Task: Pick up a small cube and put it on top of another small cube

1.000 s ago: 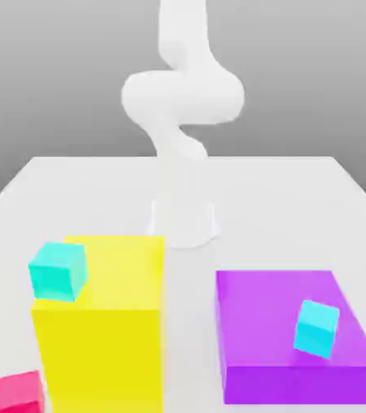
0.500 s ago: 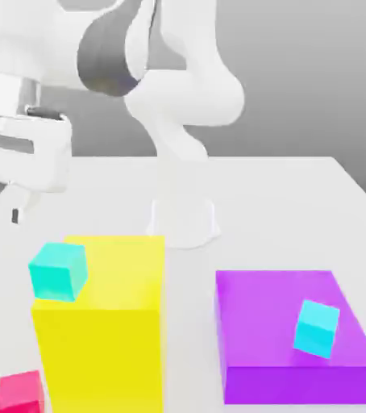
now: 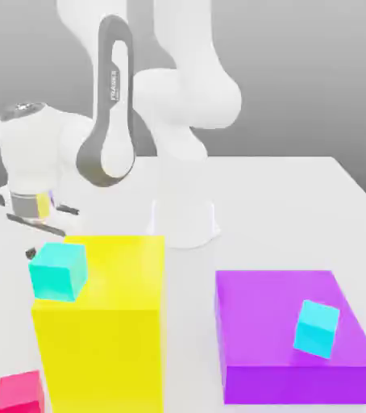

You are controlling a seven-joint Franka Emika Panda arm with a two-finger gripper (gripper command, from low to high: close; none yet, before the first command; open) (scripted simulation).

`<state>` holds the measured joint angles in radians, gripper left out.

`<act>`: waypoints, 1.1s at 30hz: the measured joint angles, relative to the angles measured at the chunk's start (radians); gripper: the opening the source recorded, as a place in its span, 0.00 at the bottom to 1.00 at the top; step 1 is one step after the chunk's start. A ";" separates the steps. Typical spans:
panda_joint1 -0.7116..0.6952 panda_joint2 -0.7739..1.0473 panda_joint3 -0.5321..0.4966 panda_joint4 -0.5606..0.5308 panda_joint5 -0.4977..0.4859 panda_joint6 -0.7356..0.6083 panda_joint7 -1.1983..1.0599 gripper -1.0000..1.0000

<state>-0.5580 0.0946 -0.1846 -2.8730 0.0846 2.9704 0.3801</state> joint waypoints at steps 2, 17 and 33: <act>-0.040 0.059 0.054 0.011 0.050 0.048 -0.038 0.50; -0.073 0.059 0.081 0.010 0.024 0.049 -0.018 0.00; -0.011 -0.157 0.026 0.208 -0.082 -0.314 0.276 0.00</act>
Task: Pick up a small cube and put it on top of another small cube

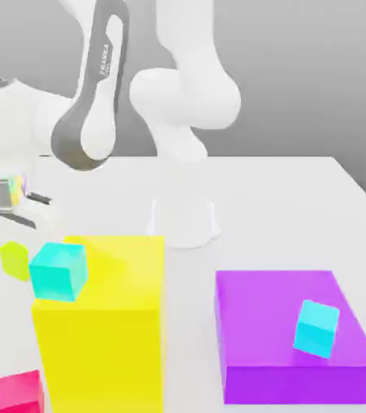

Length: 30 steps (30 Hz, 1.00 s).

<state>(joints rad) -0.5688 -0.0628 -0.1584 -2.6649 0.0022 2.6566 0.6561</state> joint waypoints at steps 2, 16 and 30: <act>0.030 -0.016 0.020 0.050 0.012 -0.048 0.063 0.00; 0.246 -0.091 0.261 0.296 0.090 -0.301 0.413 0.00; 0.500 -0.101 0.532 0.335 0.145 -0.375 0.482 0.00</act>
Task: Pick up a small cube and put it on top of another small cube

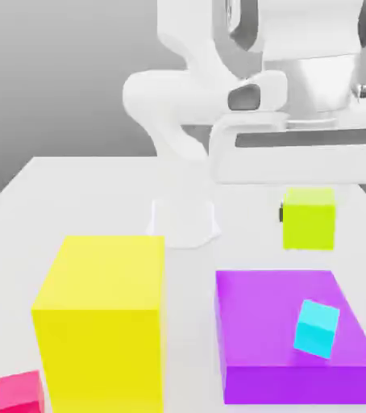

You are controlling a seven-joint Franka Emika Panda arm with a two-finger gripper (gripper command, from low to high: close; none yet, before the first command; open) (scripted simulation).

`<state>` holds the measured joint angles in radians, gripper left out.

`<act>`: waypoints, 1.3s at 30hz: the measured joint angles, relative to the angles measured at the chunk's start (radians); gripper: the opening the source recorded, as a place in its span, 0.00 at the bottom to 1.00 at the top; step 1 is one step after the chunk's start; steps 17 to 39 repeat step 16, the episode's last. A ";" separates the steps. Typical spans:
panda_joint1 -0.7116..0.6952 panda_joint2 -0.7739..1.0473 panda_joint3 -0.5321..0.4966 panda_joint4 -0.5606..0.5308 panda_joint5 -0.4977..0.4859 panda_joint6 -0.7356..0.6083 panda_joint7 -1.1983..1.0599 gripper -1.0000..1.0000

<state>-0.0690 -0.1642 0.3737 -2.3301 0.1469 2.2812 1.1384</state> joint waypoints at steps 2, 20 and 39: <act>0.013 0.017 0.013 -0.022 -0.015 0.017 -0.044 0.00; 0.053 0.228 0.052 -0.140 -0.190 0.247 -0.127 1.00; 0.053 0.228 0.052 -0.140 -0.190 0.247 -0.127 1.00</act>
